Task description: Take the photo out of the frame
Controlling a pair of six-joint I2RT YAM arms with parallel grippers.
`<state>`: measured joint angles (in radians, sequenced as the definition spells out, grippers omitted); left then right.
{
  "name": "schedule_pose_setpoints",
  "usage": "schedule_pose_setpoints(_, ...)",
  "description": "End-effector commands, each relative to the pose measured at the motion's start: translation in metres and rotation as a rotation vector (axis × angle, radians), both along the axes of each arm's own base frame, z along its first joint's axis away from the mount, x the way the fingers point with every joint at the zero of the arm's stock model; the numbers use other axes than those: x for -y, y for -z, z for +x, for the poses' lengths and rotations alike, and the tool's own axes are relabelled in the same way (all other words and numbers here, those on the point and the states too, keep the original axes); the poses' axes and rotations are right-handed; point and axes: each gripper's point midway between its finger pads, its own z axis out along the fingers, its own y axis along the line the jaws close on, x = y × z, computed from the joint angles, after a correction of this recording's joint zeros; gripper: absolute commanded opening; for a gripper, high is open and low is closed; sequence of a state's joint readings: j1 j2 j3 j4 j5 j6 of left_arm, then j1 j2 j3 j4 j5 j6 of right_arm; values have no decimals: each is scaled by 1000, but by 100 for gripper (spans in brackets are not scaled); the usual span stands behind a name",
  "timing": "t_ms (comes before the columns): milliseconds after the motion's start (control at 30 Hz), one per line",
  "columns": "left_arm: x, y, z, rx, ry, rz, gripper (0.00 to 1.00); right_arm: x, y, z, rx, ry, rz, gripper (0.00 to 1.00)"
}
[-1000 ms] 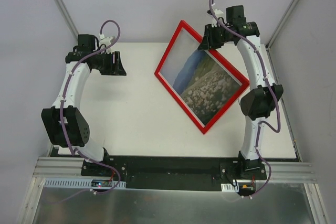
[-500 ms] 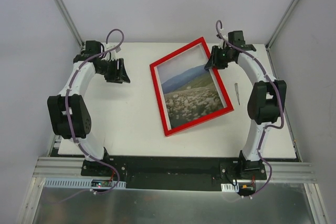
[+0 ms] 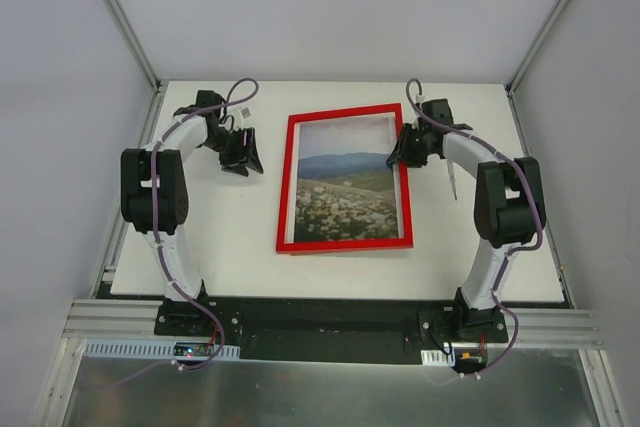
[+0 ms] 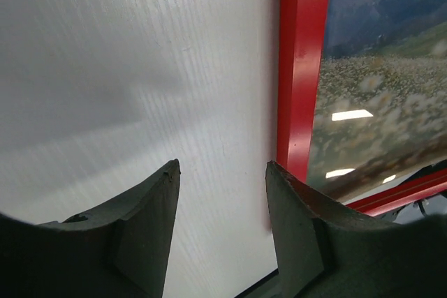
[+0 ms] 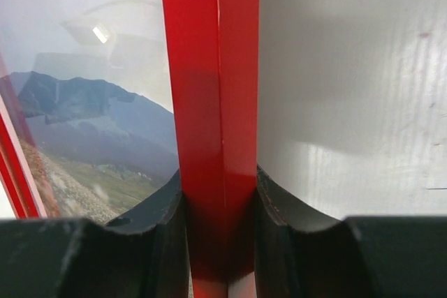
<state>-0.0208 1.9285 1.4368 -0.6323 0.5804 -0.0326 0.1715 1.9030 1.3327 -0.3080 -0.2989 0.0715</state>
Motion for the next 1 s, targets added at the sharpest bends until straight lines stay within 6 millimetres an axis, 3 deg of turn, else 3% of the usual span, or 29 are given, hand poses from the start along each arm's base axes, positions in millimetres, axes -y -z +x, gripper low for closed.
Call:
schedule_pose_setpoints(0, -3, -8, 21, 44, -29, 46, 51, -11, 7, -3, 17, 82, -86, 0)
schedule_pose_setpoints(200, -25, 1, 28, 65, -55, 180, 52, -63, 31, -10, -38, -3, -86, 1)
schedule_pose_setpoints(300, -38, 13, 26, 42, -59, 255, 52, -82, 39, -11, -61, -34, -92, 13)
schedule_pose_setpoints(400, -51, 26, 21, 4, -67, 328, 52, -98, 49, -17, -87, -59, -91, 16)
schedule_pose_setpoints(533, -63, 40, 13, -50, -77, 403, 52, -105, 57, -24, -110, -63, -96, 27)
schedule_pose_setpoints(733, -71, 44, 10, -74, -80, 451, 52, -104, 57, -28, -115, -72, -93, 46)
schedule_pose_setpoints(967, -63, 50, 5, -98, -58, 440, 50, -103, 58, -34, -132, -95, -99, 49)
